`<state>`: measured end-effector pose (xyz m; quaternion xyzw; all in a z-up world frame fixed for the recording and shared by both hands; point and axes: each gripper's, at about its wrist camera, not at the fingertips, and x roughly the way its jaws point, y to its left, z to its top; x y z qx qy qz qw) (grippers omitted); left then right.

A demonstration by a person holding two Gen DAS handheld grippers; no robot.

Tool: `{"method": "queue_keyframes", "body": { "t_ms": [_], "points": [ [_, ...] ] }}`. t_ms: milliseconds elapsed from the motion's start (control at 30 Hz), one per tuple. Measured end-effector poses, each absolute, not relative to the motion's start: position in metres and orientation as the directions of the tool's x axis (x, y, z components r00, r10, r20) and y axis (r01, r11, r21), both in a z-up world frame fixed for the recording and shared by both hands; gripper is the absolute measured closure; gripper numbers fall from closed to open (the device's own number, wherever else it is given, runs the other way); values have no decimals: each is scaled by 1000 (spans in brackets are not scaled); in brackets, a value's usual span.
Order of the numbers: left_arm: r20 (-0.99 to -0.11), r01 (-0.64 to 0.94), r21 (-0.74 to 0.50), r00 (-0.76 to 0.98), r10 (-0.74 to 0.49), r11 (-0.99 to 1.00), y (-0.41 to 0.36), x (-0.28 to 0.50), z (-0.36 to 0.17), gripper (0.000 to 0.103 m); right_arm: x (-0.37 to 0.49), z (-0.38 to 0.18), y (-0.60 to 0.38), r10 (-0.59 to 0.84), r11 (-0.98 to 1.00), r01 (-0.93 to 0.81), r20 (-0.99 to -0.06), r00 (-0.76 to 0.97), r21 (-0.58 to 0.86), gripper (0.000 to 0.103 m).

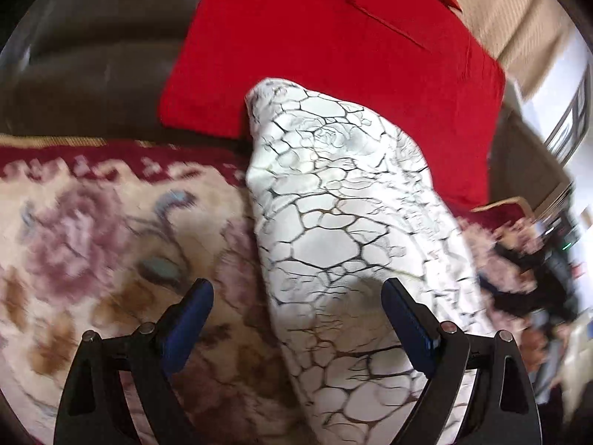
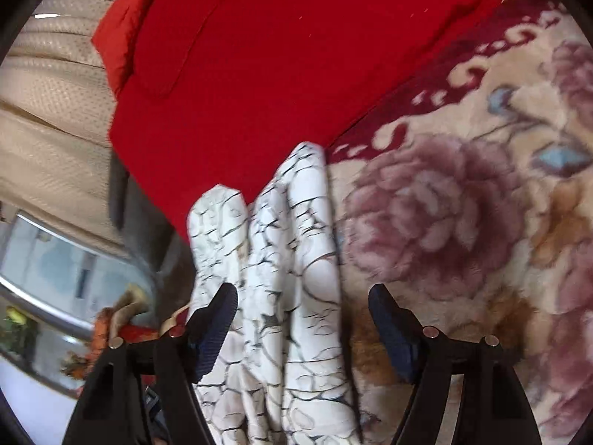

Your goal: Fold large clothes

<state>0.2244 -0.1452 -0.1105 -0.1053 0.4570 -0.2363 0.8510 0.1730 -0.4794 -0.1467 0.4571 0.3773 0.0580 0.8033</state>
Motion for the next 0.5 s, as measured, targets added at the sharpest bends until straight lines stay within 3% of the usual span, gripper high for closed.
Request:
{"method": "queue_keyframes", "body": {
  "t_ms": [233, 433, 500],
  "points": [
    [-727, 344, -426, 419, -543, 836, -154, 226, -117, 11, 193, -163, -457, 519, 574, 207, -548, 656, 792, 22],
    [-674, 400, -563, 284, -682, 723, -171, 231, -125, 11, 204, -162, -432, 560, 589, 134, -523, 643, 797, 18],
    [-678, 420, -560, 264, -686, 715, -179, 229, -126, 4, 207, -160, -422, 564, 604, 111, -522, 640, 789, 17]
  ]
}}
